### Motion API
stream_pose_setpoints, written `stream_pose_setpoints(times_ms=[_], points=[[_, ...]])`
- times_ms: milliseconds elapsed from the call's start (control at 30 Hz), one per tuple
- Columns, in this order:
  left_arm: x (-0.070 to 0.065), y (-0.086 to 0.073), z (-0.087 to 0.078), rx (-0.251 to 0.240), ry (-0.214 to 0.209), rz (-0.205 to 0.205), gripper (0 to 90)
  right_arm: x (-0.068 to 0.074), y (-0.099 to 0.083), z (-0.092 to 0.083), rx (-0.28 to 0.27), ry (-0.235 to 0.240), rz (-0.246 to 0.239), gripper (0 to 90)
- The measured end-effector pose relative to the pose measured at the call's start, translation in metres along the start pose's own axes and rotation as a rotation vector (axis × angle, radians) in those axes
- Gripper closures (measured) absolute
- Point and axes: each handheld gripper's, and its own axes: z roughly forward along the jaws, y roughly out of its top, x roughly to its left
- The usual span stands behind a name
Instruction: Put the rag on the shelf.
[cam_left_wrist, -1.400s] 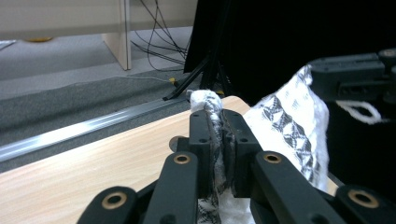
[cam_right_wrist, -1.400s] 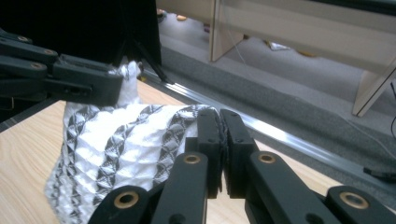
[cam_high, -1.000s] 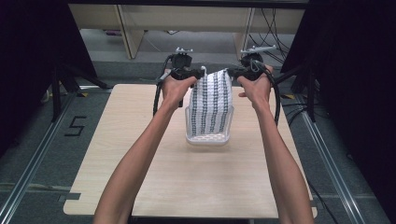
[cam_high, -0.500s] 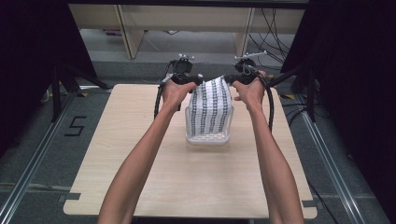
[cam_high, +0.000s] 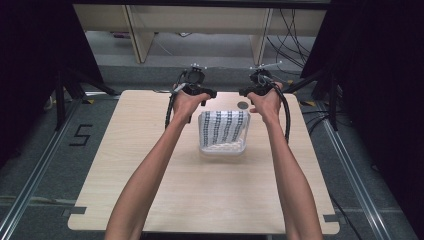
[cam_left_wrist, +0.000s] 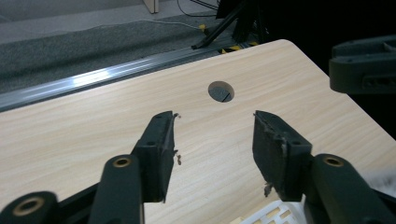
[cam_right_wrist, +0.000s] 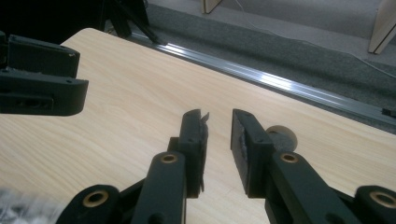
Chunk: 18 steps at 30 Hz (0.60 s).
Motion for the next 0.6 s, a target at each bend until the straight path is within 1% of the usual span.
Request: stream_pose_setpoints(times_ms=[33, 67, 133, 167, 233, 267, 300, 333, 367, 400, 433, 467, 500, 533, 567, 600], points=[[0.0, 0.0, 0.0, -0.005, 0.0, -0.002, 47.7, -0.001, -0.001, 0.001, -0.009, 0.004, -0.01, 74.6], [0.001, -0.001, -0.002, 0.003, 0.001, 0.009, 47.4, -0.001, -0.001, 0.001, -0.011, 0.001, -0.017, 74.4], [0.001, -0.001, -0.005, 0.001, 0.001, 0.013, 47.2, -0.001, -0.001, 0.001, -0.015, 0.004, -0.017, 74.2], [0.001, -0.001, -0.006, -0.003, 0.001, 0.013, 46.7, -0.001, -0.001, 0.0, -0.01, 0.008, 0.005, 73.9], [0.002, -0.001, -0.009, -0.01, -0.001, 0.013, 46.5, -0.002, -0.001, -0.001, -0.015, 0.009, 0.0, 73.5], [0.002, -0.001, -0.012, -0.015, -0.001, 0.013, 46.5, -0.002, -0.001, -0.003, -0.014, 0.01, 0.008, 73.2], [0.002, -0.001, -0.014, -0.02, -0.001, 0.011, 46.5, -0.003, -0.001, -0.004, -0.034, 0.013, -0.015, 72.9], [0.003, -0.001, -0.017, -0.03, -0.001, 0.011, 46.4, -0.003, -0.001, -0.006, -0.029, 0.012, -0.004, 72.7], [0.003, -0.001, -0.017, -0.03, -0.001, 0.011, 46.3, -0.003, -0.001, -0.006, -0.029, 0.012, -0.004, 72.7], [0.004, -0.001, -0.02, -0.036, -0.004, 0.009, 46.3, -0.002, -0.002, -0.008, -0.026, 0.01, 0.013, 72.6], [0.005, -0.001, -0.022, -0.043, 0.0, 0.008, 46.2, -0.005, -0.002, -0.009, -0.041, 0.012, -0.013, 72.6], [0.006, -0.001, -0.024, -0.04, -0.006, 0.006, 46.2, -0.007, -0.003, -0.01, -0.044, 0.01, -0.023, 72.4], [0.006, -0.002, -0.025, -0.042, -0.006, 0.002, 46.1, -0.005, -0.003, -0.012, -0.032, 0.012, 0.014, 71.9], [0.007, -0.002, -0.026, -0.041, -0.001, 0.006, 45.8, -0.006, -0.004, -0.013, -0.029, 0.014, 0.004, 70.9], [0.007, -0.002, -0.028, -0.041, -0.002, 0.006, 45.7, -0.006, -0.004, -0.013, -0.025, 0.01, 0.004, 70.2], [0.008, -0.002, -0.029, -0.045, 0.0, 0.007, 45.7, -0.006, -0.005, -0.014, -0.025, 0.002, -0.005, 70.2]])
